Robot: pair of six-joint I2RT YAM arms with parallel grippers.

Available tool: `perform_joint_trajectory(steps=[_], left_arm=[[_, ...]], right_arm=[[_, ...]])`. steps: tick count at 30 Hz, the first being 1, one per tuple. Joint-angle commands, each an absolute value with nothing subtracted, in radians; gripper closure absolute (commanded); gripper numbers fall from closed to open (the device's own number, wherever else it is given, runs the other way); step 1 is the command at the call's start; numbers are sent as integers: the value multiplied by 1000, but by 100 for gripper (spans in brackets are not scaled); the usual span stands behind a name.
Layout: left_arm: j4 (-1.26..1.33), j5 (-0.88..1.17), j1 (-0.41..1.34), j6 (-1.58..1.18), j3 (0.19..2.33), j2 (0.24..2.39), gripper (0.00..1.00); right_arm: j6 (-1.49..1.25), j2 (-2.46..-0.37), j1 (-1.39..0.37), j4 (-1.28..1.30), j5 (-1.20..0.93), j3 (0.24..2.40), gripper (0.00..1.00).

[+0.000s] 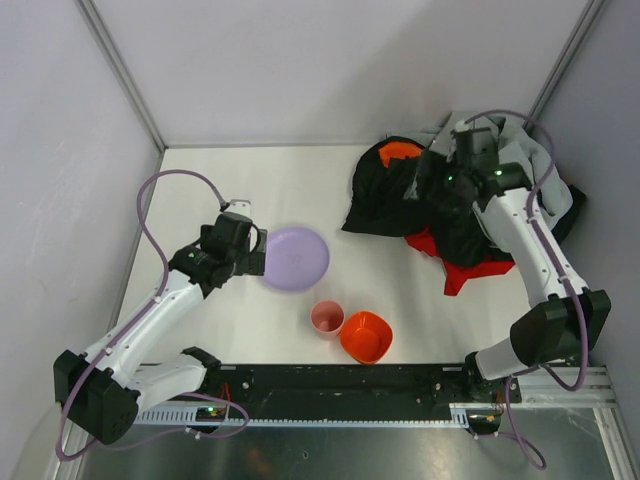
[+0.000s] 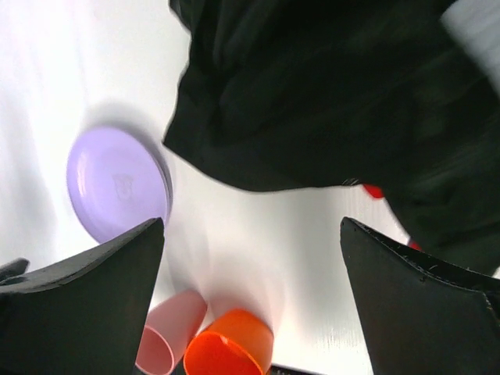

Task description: Pick out a specific cloth from the pile

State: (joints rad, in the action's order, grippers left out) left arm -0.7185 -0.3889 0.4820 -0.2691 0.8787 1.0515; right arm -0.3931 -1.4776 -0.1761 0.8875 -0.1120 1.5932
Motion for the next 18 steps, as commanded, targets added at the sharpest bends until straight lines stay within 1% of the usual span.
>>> perform_joint_trajectory(steps=[1, 7, 12, 18], left_arm=[[-694, -376, 488, -256, 882, 1033, 0], [-686, -290, 488, -268, 943, 974, 0], [-647, -145, 488, -283, 1034, 941, 0], [-595, -2, 488, -287, 1101, 903, 0]], right_arm=[[-478, -1459, -258, 829, -109, 1473, 1], [-563, -1500, -368, 729, -109, 1352, 1], [-619, -1584, -431, 665, -102, 1338, 1], [-678, -1666, -451, 604, -114, 1335, 1]])
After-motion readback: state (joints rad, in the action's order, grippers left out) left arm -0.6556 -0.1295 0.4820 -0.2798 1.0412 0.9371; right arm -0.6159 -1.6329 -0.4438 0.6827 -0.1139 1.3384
